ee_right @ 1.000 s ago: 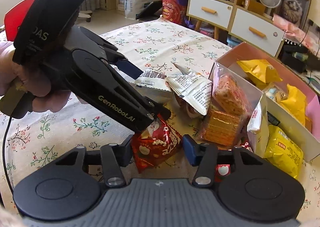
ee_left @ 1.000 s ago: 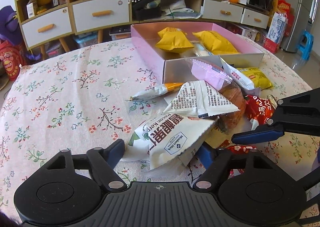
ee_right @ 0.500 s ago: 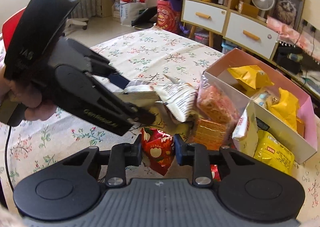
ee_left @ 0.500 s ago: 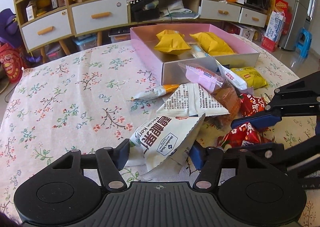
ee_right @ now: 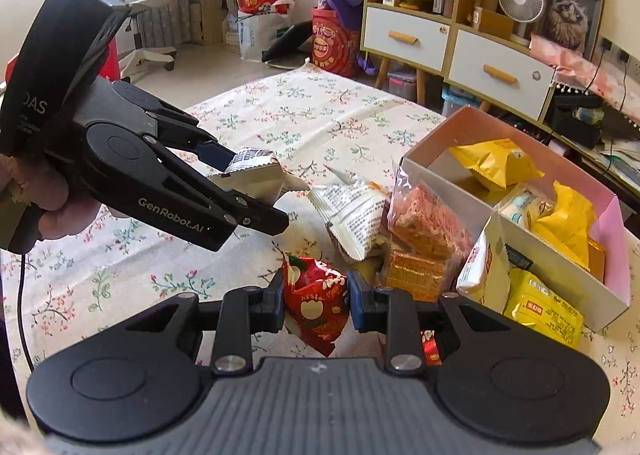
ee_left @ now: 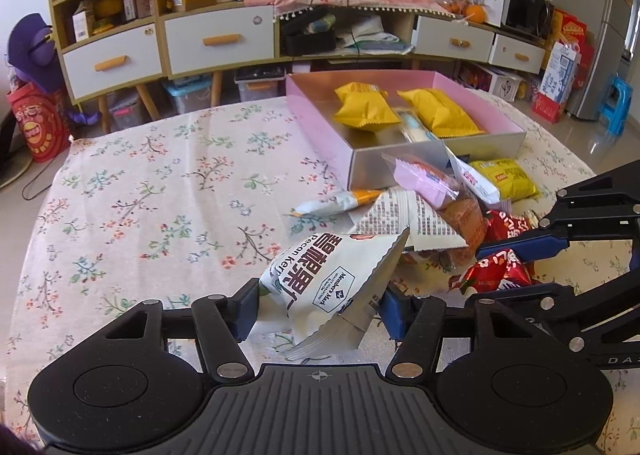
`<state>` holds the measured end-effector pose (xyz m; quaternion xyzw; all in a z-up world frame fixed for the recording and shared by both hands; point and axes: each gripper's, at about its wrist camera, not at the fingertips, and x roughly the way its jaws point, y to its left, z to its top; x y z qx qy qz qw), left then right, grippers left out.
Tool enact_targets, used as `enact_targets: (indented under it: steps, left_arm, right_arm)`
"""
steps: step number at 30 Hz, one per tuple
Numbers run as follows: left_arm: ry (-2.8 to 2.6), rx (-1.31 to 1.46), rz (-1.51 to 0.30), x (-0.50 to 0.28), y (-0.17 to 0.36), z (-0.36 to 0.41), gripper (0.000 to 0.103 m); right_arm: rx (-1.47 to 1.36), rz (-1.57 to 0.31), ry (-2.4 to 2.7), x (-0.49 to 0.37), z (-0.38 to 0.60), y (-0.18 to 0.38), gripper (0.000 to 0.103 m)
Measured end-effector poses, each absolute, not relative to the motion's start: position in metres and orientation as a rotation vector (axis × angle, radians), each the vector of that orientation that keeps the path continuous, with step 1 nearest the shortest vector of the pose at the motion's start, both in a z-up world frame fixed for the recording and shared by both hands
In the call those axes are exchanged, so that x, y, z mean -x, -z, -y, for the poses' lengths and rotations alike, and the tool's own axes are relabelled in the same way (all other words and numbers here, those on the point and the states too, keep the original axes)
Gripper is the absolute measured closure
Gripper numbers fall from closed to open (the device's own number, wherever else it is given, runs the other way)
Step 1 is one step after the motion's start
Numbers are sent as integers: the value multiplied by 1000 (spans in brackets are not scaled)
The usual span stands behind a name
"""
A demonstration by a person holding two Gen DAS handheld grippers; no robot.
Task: Organize snacks
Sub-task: 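Grasp the white printed snack bag with the left gripper while the right gripper grasps a red packet, then carry the white bag and red packet into the pink box and open both grippers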
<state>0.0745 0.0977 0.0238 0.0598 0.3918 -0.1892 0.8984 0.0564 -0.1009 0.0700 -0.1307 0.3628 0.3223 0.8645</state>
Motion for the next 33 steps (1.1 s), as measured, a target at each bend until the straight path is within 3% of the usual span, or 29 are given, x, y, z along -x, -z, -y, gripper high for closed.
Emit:
enact_targets:
  steps: [33]
  left_arm:
    - [305, -47, -760, -89, -68, -81, 44]
  right_arm:
    - [84, -588, -552, -84, 152, -125, 76]
